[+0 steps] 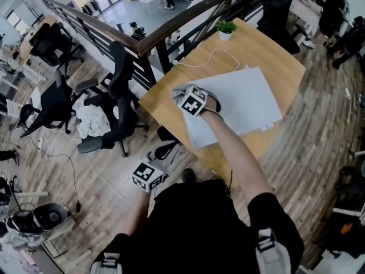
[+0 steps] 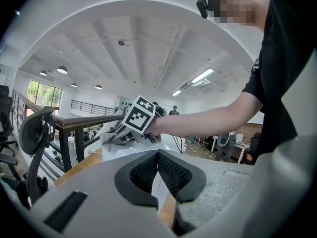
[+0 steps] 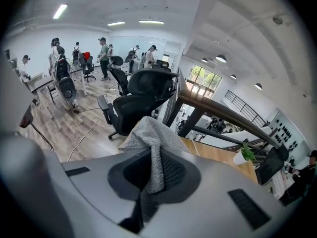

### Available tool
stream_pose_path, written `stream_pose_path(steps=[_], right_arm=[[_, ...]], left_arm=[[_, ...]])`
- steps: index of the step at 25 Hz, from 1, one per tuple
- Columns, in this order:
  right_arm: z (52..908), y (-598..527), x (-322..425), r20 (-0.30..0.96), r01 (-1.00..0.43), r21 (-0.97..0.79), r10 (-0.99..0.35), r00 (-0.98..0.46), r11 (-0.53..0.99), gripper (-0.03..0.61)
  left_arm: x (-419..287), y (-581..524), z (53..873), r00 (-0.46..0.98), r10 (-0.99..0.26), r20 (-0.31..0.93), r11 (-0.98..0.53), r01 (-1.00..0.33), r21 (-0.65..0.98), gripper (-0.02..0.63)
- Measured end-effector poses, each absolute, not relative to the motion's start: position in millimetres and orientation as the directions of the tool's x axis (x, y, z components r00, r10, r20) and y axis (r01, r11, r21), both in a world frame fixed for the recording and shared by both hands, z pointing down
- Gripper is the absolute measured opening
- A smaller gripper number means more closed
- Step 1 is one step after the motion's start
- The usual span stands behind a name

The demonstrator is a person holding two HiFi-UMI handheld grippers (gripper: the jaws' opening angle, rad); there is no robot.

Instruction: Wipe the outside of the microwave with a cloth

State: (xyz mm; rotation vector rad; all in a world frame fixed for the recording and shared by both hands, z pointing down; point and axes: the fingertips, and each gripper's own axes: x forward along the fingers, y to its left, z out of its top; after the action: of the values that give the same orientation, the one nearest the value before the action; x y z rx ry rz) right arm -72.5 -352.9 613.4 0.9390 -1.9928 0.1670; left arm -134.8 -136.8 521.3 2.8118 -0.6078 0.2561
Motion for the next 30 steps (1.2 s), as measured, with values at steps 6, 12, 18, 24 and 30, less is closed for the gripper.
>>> stream_pose_path(steps=[6,12,18,24,30], right_arm=[[583.9,-339.4,-53.2,0.696,-0.736,0.187,-0.616,-0.368,0.651,0.014],[550.7,-319.3,-39.0,0.618,-0.751,0.126,-0.643,-0.452,0.648,0.014],[549.4,-281.8,-13.1,0.601,-0.757,0.058,-0.628,-0.494,0.651,0.014],[542.1,-243.4,32.5,0.542,-0.781,0.068,-0.68,-0.494,0.621,0.014],[536.9,-189.5,71.4,0.462,-0.782,0.014,-0.698,-0.547,0.623,0.015]], left_arm=[[-128.4,-122.2,506.7,0.882,-0.423,0.208,-0.866,-0.461,0.193,0.002],[-131.6,-122.3,499.1,0.851,-0.485,0.202,-0.838,-0.519,0.169,0.002],[-118.3,-104.5,495.9,0.833,-0.512,0.21,-0.82,-0.547,0.168,0.002],[-100.0,-82.5,489.3,0.832,-0.518,0.199,-0.82,-0.549,0.163,0.002],[-88.7,-66.0,488.9,0.821,-0.532,0.206,-0.811,-0.564,0.155,0.002]])
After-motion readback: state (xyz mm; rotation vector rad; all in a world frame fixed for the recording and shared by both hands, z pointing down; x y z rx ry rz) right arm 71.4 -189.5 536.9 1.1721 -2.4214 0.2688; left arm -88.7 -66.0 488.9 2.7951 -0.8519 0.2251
